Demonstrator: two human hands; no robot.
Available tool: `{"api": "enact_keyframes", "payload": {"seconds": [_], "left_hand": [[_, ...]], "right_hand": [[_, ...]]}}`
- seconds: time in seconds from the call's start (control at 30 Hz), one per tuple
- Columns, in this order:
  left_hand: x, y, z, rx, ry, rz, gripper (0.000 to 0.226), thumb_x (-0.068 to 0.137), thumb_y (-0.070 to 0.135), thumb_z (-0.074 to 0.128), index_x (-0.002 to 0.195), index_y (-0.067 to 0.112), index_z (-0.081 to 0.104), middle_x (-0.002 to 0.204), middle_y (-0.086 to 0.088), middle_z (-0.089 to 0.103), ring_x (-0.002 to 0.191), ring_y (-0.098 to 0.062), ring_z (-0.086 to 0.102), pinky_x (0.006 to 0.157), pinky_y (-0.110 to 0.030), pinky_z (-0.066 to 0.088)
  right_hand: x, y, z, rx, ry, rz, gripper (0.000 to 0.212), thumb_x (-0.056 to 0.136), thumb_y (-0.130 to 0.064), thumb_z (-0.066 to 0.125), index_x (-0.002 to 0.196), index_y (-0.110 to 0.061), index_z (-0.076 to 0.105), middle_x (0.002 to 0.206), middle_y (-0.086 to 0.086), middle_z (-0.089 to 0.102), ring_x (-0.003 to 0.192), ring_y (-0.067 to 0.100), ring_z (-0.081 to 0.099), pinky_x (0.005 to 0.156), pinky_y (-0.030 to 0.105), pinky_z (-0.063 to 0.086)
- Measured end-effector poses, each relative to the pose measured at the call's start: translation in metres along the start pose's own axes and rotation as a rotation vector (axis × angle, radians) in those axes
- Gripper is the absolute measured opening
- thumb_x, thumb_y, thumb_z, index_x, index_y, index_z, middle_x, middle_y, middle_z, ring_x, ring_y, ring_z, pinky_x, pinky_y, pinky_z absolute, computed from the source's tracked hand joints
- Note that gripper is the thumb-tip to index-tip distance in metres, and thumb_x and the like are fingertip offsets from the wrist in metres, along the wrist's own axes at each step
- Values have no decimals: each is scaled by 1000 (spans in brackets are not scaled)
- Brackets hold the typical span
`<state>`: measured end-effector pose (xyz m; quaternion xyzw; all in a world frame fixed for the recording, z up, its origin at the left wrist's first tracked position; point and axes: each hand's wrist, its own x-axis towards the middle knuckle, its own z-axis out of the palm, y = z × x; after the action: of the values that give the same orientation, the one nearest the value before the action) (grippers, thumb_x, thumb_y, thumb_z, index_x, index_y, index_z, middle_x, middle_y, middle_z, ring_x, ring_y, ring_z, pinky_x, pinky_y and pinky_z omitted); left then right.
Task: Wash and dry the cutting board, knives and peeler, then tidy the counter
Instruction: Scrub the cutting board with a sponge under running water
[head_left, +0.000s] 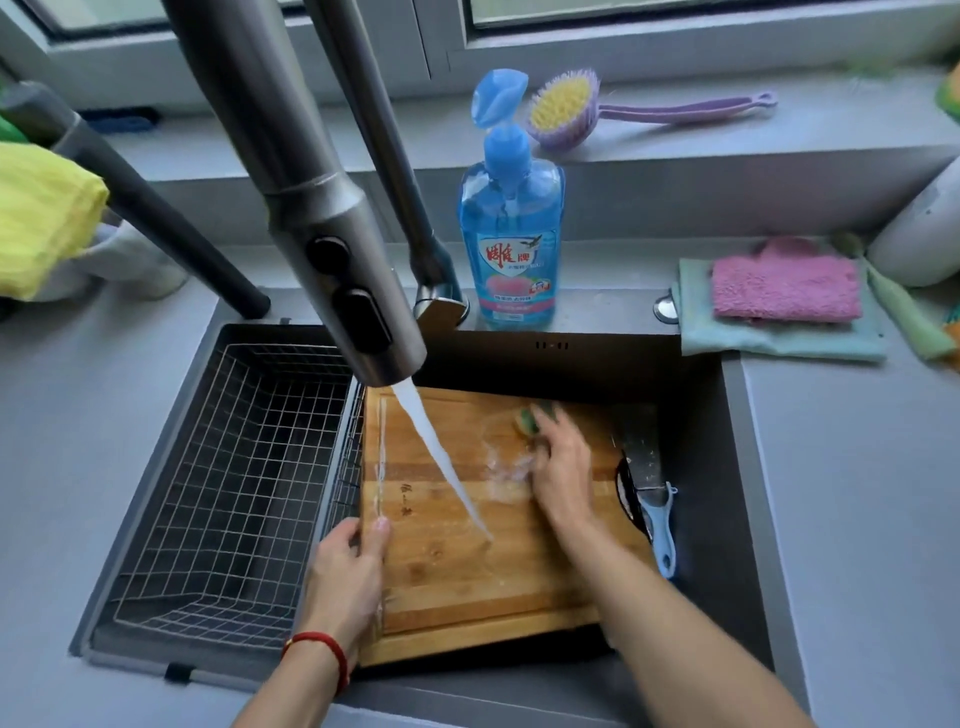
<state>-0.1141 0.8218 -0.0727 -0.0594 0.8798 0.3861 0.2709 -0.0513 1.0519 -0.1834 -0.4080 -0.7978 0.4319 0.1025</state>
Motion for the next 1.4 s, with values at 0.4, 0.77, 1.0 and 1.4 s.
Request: {"api": "enact_keyframes", "payload": {"seconds": [0.4, 0.77, 1.0, 1.4], "left_hand": [[-3, -14, 3, -49, -39, -8, 21, 101, 32, 60, 93, 14, 68, 84, -9, 78, 85, -35, 74, 82, -59, 59], [-10, -6, 3, -56, -77, -26, 21, 102, 35, 58, 98, 17, 68, 90, -5, 78, 87, -30, 74, 82, -58, 59], [-14, -9, 6, -109, -42, 7, 38, 94, 51, 54, 89, 15, 67, 85, -15, 74, 89, -39, 70, 86, -61, 56], [1, -6, -3, -267, -116, -204, 25, 108, 17, 47, 106, 1, 66, 108, -29, 71, 107, -46, 67, 97, -61, 53]], "right_hand": [[-54, -100, 30, 80, -108, -237, 40, 103, -31, 53, 143, -26, 55, 129, 3, 59, 116, 33, 59, 110, 37, 46], [5, -80, 14, -174, 38, 185, 67, 99, 5, 44, 158, -23, 32, 165, 15, 21, 150, 36, 21, 124, 50, 20], [-73, -119, 25, -9, -444, -555, 59, 93, 3, 54, 150, -14, 49, 165, 14, 28, 154, 23, 16, 122, 14, 3], [-110, -99, -2, -33, -524, -467, 57, 101, -2, 47, 154, -22, 43, 166, 2, 25, 153, 10, 18, 125, 24, 11]]}}
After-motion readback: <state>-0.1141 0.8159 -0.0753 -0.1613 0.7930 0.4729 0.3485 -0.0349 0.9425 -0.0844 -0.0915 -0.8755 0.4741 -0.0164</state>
